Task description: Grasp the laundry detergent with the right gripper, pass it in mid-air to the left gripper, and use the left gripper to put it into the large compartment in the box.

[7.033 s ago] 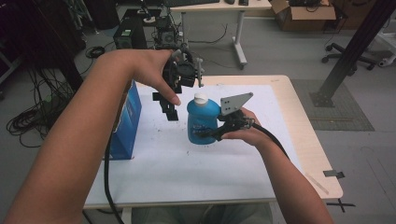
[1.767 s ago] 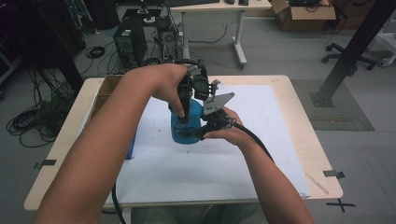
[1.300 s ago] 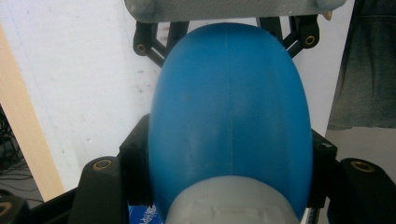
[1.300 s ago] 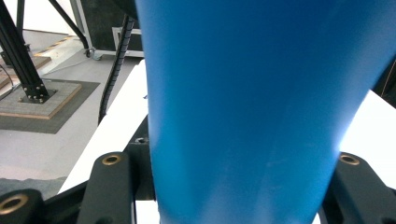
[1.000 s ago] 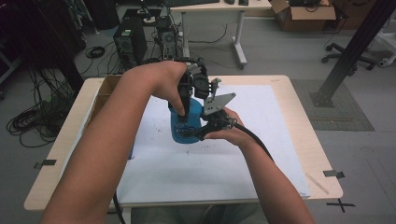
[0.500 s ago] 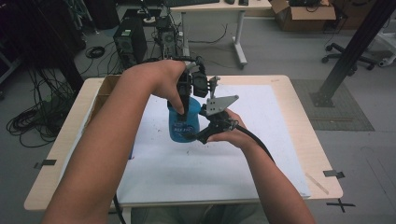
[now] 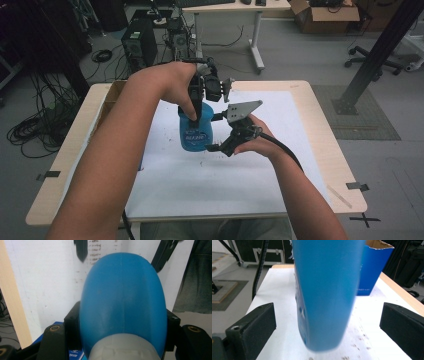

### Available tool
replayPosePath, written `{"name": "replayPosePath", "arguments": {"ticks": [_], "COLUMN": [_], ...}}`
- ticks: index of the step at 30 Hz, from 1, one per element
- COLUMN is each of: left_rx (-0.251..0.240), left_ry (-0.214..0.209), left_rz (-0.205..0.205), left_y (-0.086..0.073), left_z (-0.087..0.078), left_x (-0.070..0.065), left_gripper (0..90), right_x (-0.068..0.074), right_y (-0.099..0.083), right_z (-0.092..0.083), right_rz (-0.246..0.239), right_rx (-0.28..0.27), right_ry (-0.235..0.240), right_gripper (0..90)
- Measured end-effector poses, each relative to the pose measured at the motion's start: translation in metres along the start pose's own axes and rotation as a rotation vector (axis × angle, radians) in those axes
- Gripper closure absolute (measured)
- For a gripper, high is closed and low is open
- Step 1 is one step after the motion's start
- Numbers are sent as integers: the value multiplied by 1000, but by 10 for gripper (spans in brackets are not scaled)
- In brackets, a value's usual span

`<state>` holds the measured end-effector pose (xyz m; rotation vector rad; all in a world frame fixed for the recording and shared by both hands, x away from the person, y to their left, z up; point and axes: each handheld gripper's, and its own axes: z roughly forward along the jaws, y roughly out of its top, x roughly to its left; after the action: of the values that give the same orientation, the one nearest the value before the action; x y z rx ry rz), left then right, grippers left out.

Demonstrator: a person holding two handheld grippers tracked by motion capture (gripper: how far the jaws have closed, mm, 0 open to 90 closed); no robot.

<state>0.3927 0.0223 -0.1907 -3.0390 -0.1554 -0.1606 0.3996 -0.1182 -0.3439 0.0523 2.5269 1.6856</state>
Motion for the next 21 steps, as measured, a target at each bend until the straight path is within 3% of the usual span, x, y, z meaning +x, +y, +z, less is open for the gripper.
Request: {"name": "replayPosePath", "arguments": {"ticks": [11,17,21], "left_rx": [50,45,48], "left_ry": [-9,-28,-39], "left_rz": [-76,-116,-170], "left_y": [-2,-4,-4], "left_z": [-4,-9,-10], "left_x": [-1,-2,-2], "left_gripper": [381,381,380], "right_x": [-4,-5,-5], "right_y": [9,13,14], "right_z": [-46,-70,-83], "right_rz": [-47,-64,-69], "right_rx": [150,178,208], "right_ry": [-59,-91,-110], "right_gripper": [5,8,8]}}
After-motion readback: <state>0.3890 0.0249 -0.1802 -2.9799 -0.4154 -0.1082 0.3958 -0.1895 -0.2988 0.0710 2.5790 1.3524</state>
